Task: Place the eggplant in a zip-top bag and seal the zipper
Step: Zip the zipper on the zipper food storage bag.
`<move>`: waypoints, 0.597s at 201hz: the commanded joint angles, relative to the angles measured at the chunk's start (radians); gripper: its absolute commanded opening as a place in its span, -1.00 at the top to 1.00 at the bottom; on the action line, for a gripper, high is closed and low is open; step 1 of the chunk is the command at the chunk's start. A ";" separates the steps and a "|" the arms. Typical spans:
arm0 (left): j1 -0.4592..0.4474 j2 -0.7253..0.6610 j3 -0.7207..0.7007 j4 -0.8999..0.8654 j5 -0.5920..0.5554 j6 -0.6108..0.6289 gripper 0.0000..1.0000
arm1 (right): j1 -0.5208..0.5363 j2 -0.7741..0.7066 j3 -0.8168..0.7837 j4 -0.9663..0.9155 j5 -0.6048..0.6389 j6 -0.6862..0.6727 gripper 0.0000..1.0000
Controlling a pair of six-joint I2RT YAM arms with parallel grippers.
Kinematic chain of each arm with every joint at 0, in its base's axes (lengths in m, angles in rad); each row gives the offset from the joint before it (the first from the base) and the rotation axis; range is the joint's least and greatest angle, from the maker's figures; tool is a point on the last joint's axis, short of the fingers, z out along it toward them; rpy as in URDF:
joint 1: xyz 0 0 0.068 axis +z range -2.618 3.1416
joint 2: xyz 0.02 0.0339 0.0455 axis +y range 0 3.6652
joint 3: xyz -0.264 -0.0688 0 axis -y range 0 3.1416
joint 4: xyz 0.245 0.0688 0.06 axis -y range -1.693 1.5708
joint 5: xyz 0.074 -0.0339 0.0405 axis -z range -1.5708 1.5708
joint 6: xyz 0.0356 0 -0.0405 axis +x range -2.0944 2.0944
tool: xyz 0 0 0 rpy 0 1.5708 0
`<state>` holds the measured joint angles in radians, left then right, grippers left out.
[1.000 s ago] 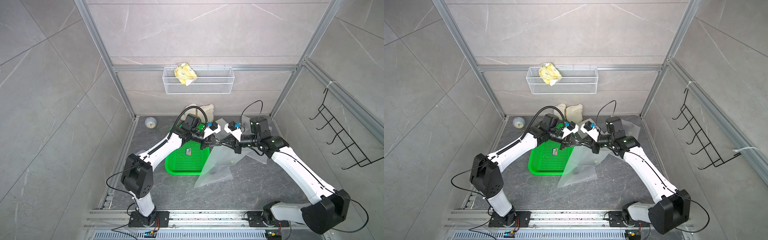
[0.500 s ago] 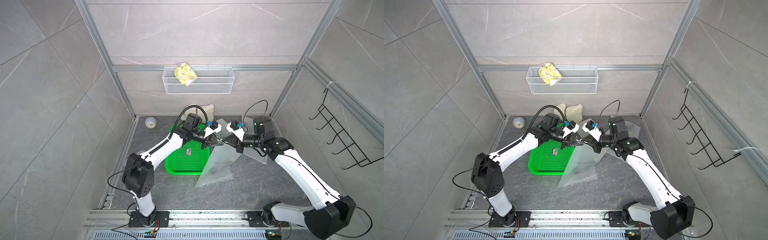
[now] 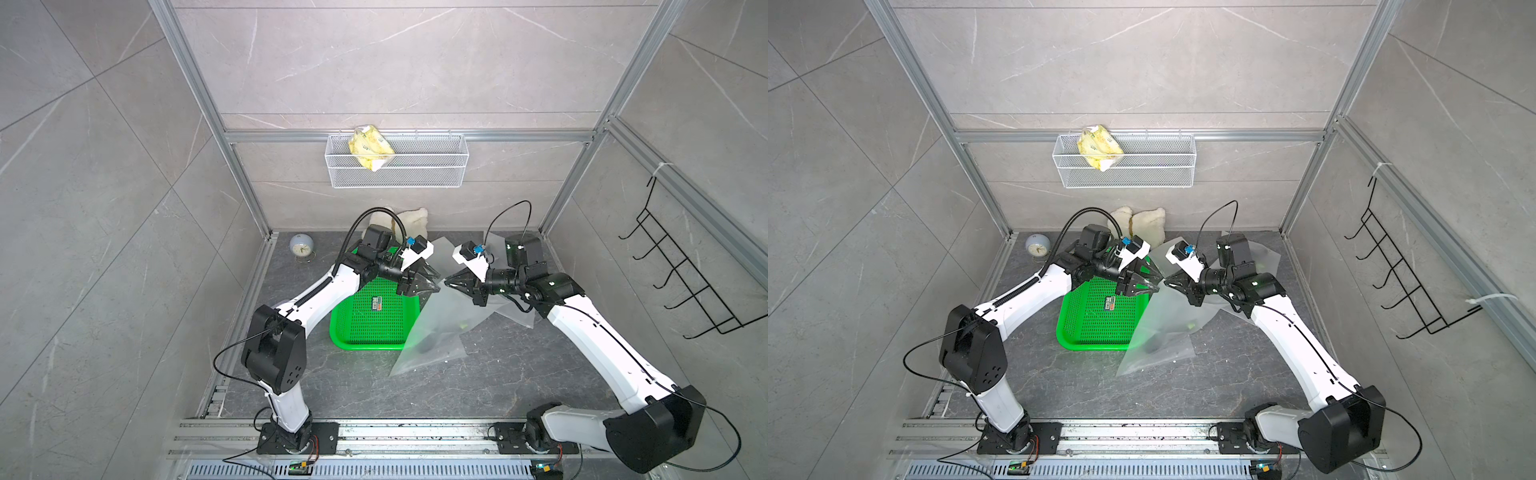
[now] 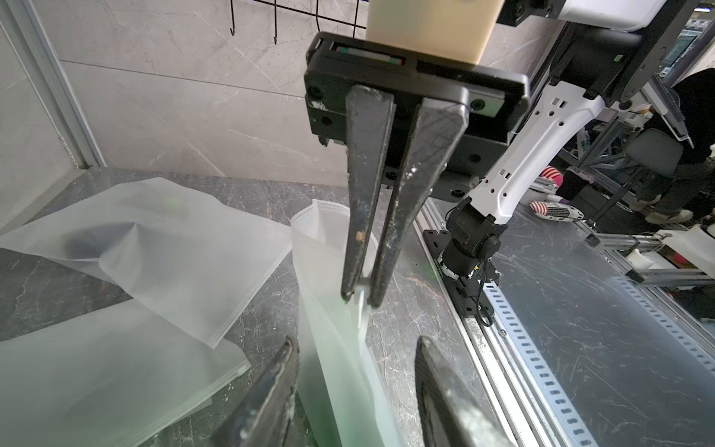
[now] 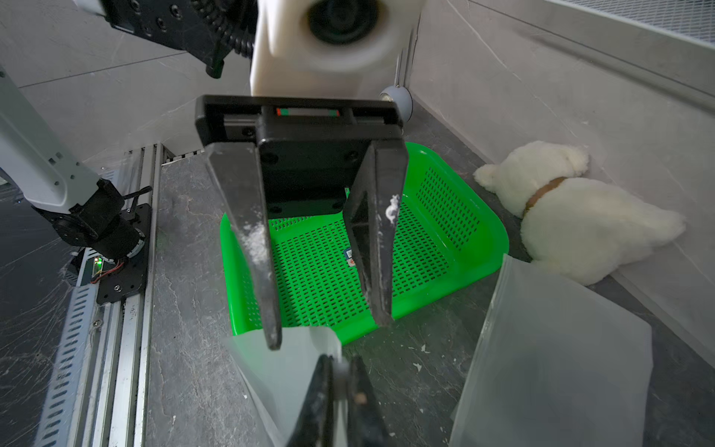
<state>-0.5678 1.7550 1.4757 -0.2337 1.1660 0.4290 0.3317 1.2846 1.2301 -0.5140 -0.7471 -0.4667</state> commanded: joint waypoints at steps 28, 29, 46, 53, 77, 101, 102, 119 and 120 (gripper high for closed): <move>-0.003 0.002 0.101 -0.046 0.032 0.003 0.01 | 0.001 0.007 0.007 -0.018 -0.035 0.005 1.00; -0.003 0.002 0.103 -0.047 0.032 0.002 0.01 | 0.001 0.006 0.006 -0.019 -0.034 0.004 1.00; -0.008 0.017 0.120 -0.052 0.040 -0.006 0.01 | 0.001 0.003 0.008 -0.021 -0.027 -0.006 1.00; -0.009 0.020 0.122 -0.052 0.044 -0.008 0.01 | 0.003 0.001 0.009 -0.021 -0.022 -0.010 1.00; -0.014 0.037 0.142 -0.058 0.044 -0.011 0.04 | 0.006 -0.008 0.005 0.018 0.004 -0.015 1.00; -0.013 0.051 0.169 -0.084 0.043 -0.001 0.09 | 0.006 -0.014 0.011 0.071 0.005 -0.013 1.00; -0.012 0.052 0.171 -0.085 0.043 0.000 0.09 | 0.007 -0.014 0.012 0.074 0.005 -0.013 1.00; -0.014 0.057 0.187 -0.103 0.044 0.006 0.17 | 0.008 -0.018 0.026 0.092 -0.005 -0.015 1.00; -0.014 0.058 0.188 -0.103 0.044 0.006 0.17 | 0.008 -0.018 0.027 0.092 -0.005 -0.015 1.00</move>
<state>-0.5785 1.8023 1.6131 -0.2974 1.1805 0.4282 0.3328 1.2846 1.2304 -0.4755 -0.7444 -0.4675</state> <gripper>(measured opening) 0.435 0.079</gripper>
